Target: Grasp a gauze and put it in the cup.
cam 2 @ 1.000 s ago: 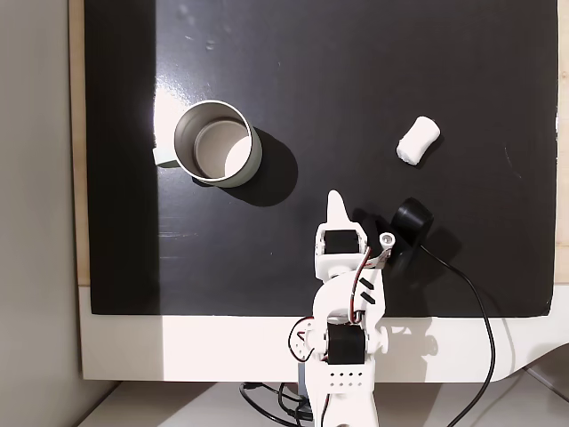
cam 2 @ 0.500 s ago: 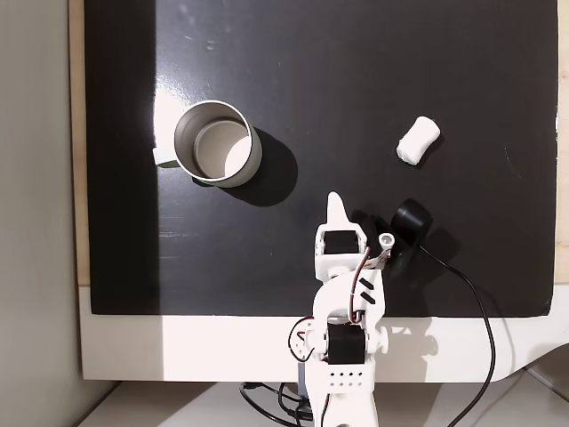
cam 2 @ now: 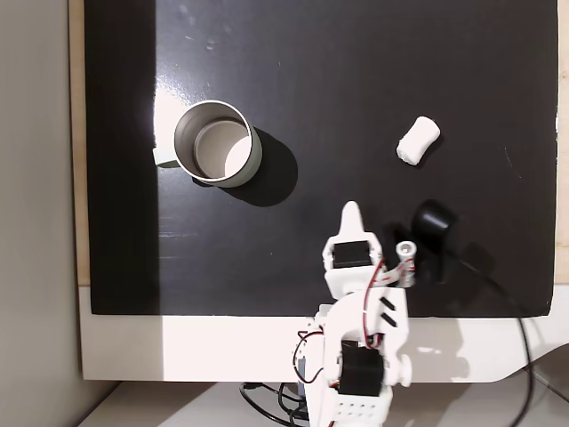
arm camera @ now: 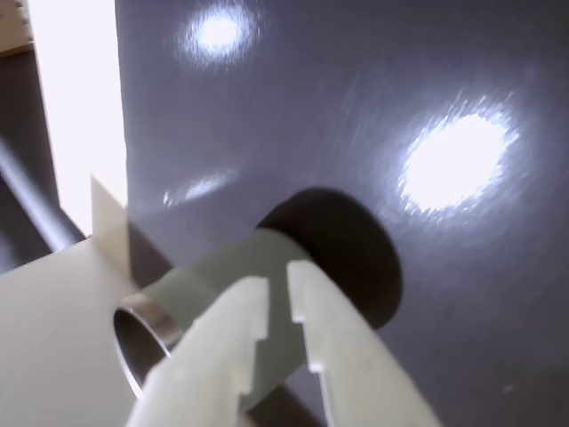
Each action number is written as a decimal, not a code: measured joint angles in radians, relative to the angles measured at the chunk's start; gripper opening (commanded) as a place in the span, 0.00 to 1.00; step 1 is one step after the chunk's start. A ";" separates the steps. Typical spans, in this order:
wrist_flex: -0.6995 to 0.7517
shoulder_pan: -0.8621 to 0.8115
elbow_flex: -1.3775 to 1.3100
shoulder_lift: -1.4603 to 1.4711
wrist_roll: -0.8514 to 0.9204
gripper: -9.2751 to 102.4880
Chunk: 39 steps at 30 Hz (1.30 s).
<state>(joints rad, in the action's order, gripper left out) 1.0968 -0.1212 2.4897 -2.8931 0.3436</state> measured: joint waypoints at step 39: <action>0.379 -0.359 -1.272 1.680 0.859 0.39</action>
<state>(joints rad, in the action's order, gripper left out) 1.4757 -0.4801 1.2180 -1.2134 1.2026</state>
